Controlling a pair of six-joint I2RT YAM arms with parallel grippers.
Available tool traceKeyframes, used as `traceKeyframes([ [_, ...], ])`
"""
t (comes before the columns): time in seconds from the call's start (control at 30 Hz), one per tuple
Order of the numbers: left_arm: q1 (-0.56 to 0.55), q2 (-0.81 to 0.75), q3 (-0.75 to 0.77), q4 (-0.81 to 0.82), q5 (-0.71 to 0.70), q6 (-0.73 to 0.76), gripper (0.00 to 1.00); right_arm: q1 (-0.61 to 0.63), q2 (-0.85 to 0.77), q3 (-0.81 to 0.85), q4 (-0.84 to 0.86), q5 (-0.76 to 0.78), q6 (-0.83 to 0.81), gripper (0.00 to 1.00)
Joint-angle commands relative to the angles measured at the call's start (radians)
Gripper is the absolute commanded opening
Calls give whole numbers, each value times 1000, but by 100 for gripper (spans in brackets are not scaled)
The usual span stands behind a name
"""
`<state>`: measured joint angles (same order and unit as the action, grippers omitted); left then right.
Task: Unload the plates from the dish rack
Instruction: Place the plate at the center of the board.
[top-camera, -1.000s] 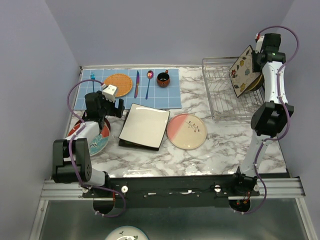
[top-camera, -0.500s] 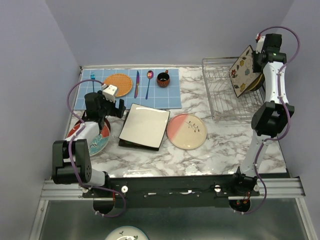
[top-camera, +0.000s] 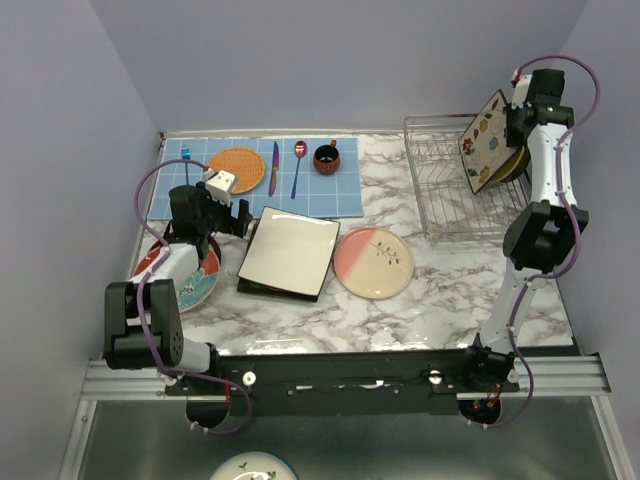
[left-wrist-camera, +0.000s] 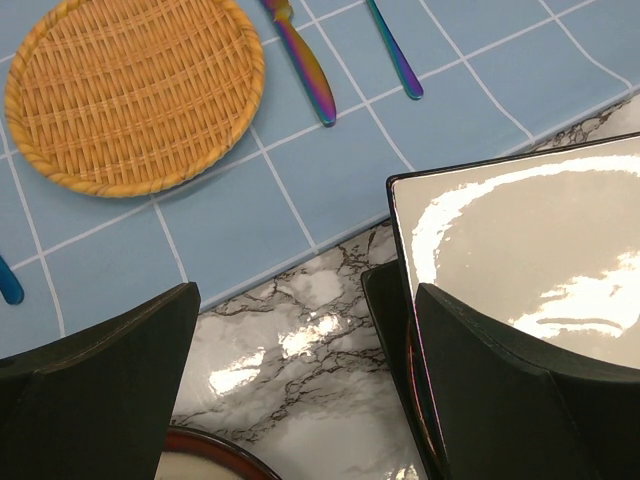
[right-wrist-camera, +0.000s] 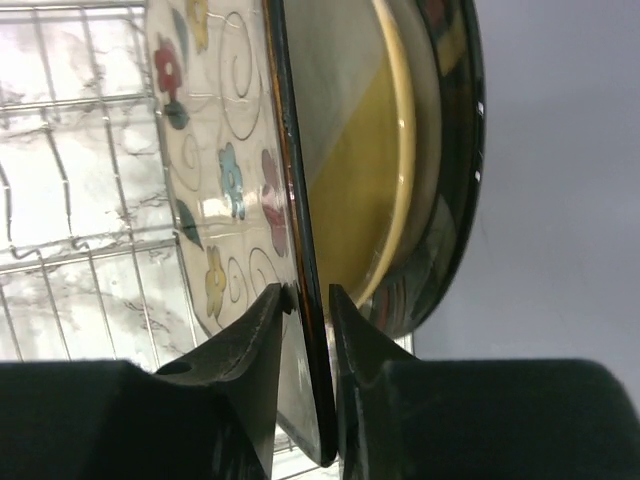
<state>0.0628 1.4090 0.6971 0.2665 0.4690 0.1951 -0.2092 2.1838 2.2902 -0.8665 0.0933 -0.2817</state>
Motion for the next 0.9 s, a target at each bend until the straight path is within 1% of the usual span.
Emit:
traceKeyframes([
  [0.0,-6,-24,-2,-1,28,18,98,4,54,29,-22,-47,26,24],
  [0.03,-6,-22,1,-1,28,17,98,4,54,31,-20,-52,27,17],
  [0.1,-6,-18,-1,-1,30,18,98,4,56,41,-25,-55,29,10],
  [0.13,-6,-19,2,-1,28,17,98,4,57,43,-28,-58,29,3],
  [0.17,-8,-18,2,-1,28,17,98,5,54,43,-28,-58,33,1],
  [0.4,-6,-16,2,-4,26,15,98,4,1,32,-28,-89,52,1],
  [0.43,-4,-18,2,-4,28,15,98,4,-8,37,-31,-122,52,1],
  [0.5,-6,-19,2,-4,26,15,98,4,-33,43,-37,-135,58,1],
  [0.87,-6,-8,16,-6,19,15,98,5,-134,140,-117,-176,65,1],
])
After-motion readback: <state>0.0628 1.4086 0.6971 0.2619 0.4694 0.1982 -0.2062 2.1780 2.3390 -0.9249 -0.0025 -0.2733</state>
